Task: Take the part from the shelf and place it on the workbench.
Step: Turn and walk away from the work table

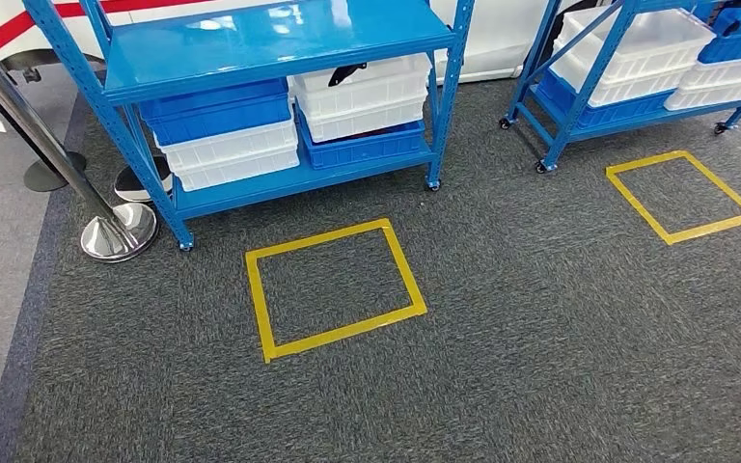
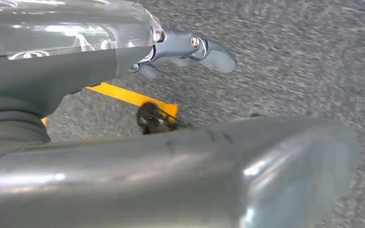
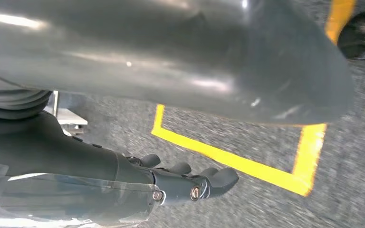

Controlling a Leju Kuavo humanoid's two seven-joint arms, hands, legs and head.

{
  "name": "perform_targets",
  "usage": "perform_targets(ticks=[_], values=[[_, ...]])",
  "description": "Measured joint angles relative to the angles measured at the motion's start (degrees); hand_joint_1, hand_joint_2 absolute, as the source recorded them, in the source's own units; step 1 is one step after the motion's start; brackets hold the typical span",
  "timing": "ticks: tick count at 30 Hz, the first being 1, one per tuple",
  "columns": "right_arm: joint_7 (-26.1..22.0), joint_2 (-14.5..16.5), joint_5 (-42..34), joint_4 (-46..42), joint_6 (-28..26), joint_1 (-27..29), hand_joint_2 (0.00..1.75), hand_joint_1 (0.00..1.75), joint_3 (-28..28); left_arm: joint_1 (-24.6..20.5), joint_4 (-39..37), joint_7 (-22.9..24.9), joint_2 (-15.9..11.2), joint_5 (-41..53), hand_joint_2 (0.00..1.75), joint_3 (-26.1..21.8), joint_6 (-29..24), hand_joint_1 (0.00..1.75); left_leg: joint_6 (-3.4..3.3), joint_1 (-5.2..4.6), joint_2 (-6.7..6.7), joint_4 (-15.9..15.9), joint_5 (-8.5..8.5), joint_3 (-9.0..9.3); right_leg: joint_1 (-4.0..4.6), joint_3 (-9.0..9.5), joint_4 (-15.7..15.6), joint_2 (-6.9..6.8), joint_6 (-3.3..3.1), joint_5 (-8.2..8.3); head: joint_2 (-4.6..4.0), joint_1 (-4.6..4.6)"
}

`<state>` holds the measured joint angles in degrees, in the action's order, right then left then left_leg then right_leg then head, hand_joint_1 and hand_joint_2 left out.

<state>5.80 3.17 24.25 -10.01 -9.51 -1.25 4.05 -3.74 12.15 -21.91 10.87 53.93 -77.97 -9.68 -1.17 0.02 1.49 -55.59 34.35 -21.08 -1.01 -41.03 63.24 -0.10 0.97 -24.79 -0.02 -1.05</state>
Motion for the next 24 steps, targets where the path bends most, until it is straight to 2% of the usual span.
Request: perform_targets(ticks=[1,2,3,4,5,6,7,8,9,11,12,13,14,16,17,18,19,20,21,22,23,24], values=[[0.0,0.0,0.2,0.0,0.0,0.0,0.0,0.0,0.0,0.0,0.0,0.1,0.1,0.0,0.0,0.0,-0.1,0.0,0.36,-0.03,0.02,0.4,0.66,0.58,0.14,0.14,-1.4,0.07,-0.38,2.29,0.01,-0.05],[-0.1,-0.1,0.3,0.1,0.0,-0.1,0.0,0.0,0.0,-0.1,0.0,0.1,0.1,-0.1,0.0,0.0,-0.2,0.0,0.8,-0.08,0.03,0.6,0.87,1.18,0.29,0.34,-1.9,0.14,-0.81,3.15,0.01,-0.08],[-0.1,0.0,0.5,0.0,0.0,-0.3,0.0,0.0,0.0,-0.2,0.0,0.2,0.1,-0.2,0.0,0.0,-0.3,0.0,1.28,-0.1,0.05,0.3,0.31,1.35,0.33,1.0,-2.2,0.17,-1.27,2.35,0.01,-0.1],[-0.1,0.0,0.6,0.0,0.0,-0.4,0.0,0.0,0.0,-0.4,0.0,0.2,0.1,-0.3,0.0,-0.1,-0.4,0.0,1.7,-0.07,-0.05,-1.5,-0.88,0.87,0.25,1.97,-2.7,0.14,-1.7,1.86,0.01,-0.13],[-0.1,0.0,0.6,0.0,0.1,-0.3,0.0,0.0,0.0,-0.5,0.0,0.2,0.2,-0.3,0.0,-0.1,-0.4,0.0,2.1,-0.07,-0.24,-4.8,-2.56,-0.61,0.15,3.22,-3.4,0.06,-2.09,1.22,0.01,-0.13],[-0.1,0.1,0.6,0.0,0.1,-0.3,0.0,0.0,0.0,-0.7,0.0,0.2,0.2,-0.4,0.0,-0.1,-0.4,0.0,2.45,-0.01,-0.45,-9.0,-3.9,-3.05,0.02,4.62,-4.0,-0.04,-2.4,0.58,0.01,-0.15],[-0.2,0.1,0.7,-0.1,0.1,-0.3,0.0,0.0,0.0,-0.7,0.0,0.2,0.2,-0.4,0.0,-0.1,-0.4,0.0,2.69,0.1,-0.71,-13.1,-3.99,-6.03,-0.07,6.06,-4.7,-0.12,-2.58,-0.12,0.01,-0.19],[-0.2,0.1,0.7,0.0,0.1,-0.3,0.0,0.0,0.0,-0.7,0.0,0.3,0.2,-0.4,0.0,-0.1,-0.5,0.0,2.91,0.19,-0.89,-16.2,-2.59,-8.92,-0.12,7.43,-5.1,-0.12,-2.69,-0.86,0.01,-0.21],[-0.2,0.1,0.7,0.0,0.1,-0.4,0.0,0.0,0.0,-0.6,0.0,0.3,0.2,-0.4,0.0,-0.1,-0.4,0.0,3.07,0.28,-0.97,-17.9,0.08,-11.42,-0.13,8.75,-5.4,-0.04,-2.73,-1.67,0.01,-0.22],[-0.2,0.1,0.7,0.0,0.2,-0.4,0.0,0.0,0.1,-0.4,0.0,0.3,0.2,-0.4,0.0,-0.2,-0.4,0.0,3.15,0.4,-1.04,-17.7,5.83,-14.89,-0.17,11.4,-5.7,0.12,-2.66,-3.47,0.0,-0.22],[-0.2,0.1,0.7,0.0,0.2,-0.4,0.0,0.0,0.1,-0.3,0.0,0.3,0.2,-0.4,0.0,-0.3,-0.4,0.0,3.06,0.43,-1.06,-16.2,7.14,-15.93,-0.17,12.66,-5.7,0.16,-2.58,-4.41,0.0,-0.22],[-0.2,0.1,0.7,0.0,0.2,-0.3,0.0,0.0,0.1,-0.2,0.0,0.3,0.2,-0.3,0.0,-0.3,-0.4,0.0,2.87,0.44,-1.1,-13.9,6.28,-16.67,-0.14,13.94,-5.8,0.13,-2.47,-5.42,0.0,-0.22],[-0.2,0.1,0.7,0.0,0.2,-0.2,0.0,0.0,0.1,-0.1,0.0,0.3,0.2,-0.2,0.0,-0.4,-0.3,0.0,2.54,0.4,-1.24,-10.9,2.46,-17.2,-0.12,15.06,-5.8,0.07,-2.34,-6.43,0.0,-0.22],[-0.2,0.1,0.7,0.0,0.2,-0.2,0.0,0.0,0.1,0.3,0.0,0.4,0.2,0.1,0.0,-0.4,-0.2,0.0,1.88,0.07,-1.56,-5.8,-7.48,-17.45,0.07,17.12,-5.7,0.18,-1.8,-8.58,0.01,-0.22],[-0.2,0.1,0.7,0.0,0.2,-0.3,0.0,0.0,0.1,0.3,0.0,0.4,0.2,0.2,0.0,-0.4,-0.2,0.0,1.57,-0.12,-1.66,-4.6,-10.89,-17.23,0.12,18.06,-5.8,0.27,-1.47,-9.42,0.01,-0.22],[-0.2,0.1,0.7,0.0,0.2,-0.5,0.0,0.0,0.1,0.3,0.0,0.5,0.2,0.3,0.0,-0.4,0.0,0.0,1.18,-0.29,-1.64,-4.2,-11.77,-16.69,0.17,18.7,-5.2,0.38,-0.96,-9.53,0.01,-0.21],[-0.2,0.1,0.6,-0.1,0.2,-0.7,0.0,0.0,0.1,0.1,0.0,0.6,0.2,0.4,0.0,-0.4,0.1,0.0,0.74,-0.25,-1.52,-4.1,-11.47,-15.89,0.08,18.4,-3.5,0.38,-0.53,-8.9,0.01,-0.21],[-0.2,0.1,0.6,-0.1,0.2,-1.0,0.0,0.0,0.1,-0.2,0.0,0.6,0.2,0.5,0.0,-0.4,0.2,0.0,0.22,-0.21,-1.44,-3.8,-11.04,-15.1,-0.01,17.16,-0.5,0.37,-0.23,-7.46,0.01,-0.19],[-0.2,0.1,0.6,-0.2,0.2,-1.2,0.0,0.0,0.1,-0.5,0.0,0.7,0.2,0.6,0.0,-0.4,0.3,0.0,-0.32,-0.14,-1.37,-3.5,-10.52,-14.23,-0.07,14.77,3.7,0.37,-0.04,-6.03,0.01,-0.17],[-0.2,0.1,0.6,-0.2,0.2,-1.4,0.0,0.0,0.1,-0.7,0.0,0.7,0.2,0.6,0.0,-0.4,0.4,0.0,-0.64,-0.06,-1.3,-3.2,-9.99,-13.39,-0.13,11.93,7.8,0.36,-0.03,-5.69,0.01,-0.16],[-0.2,0.1,0.6,-0.2,0.2,-1.4,0.0,0.0,0.1,-0.7,0.0,0.7,0.2,0.7,0.0,-0.4,0.4,0.0,-0.89,-0.11,-1.26,-3.1,-9.28,-12.62,-0.13,9.24,11.1,0.35,0.0,-6.68,0.01,-0.13],[-0.3,0.1,0.6,-0.2,0.2,-1.4,0.0,0.0,0.1,-0.7,0.0,0.7,0.2,0.7,0.0,-0.4,0.4,0.0,-1.04,-0.13,-1.15,-3.0,-8.51,-11.82,-0.13,6.96,13.1,0.33,0.15,-8.98,0.01,-0.13]])
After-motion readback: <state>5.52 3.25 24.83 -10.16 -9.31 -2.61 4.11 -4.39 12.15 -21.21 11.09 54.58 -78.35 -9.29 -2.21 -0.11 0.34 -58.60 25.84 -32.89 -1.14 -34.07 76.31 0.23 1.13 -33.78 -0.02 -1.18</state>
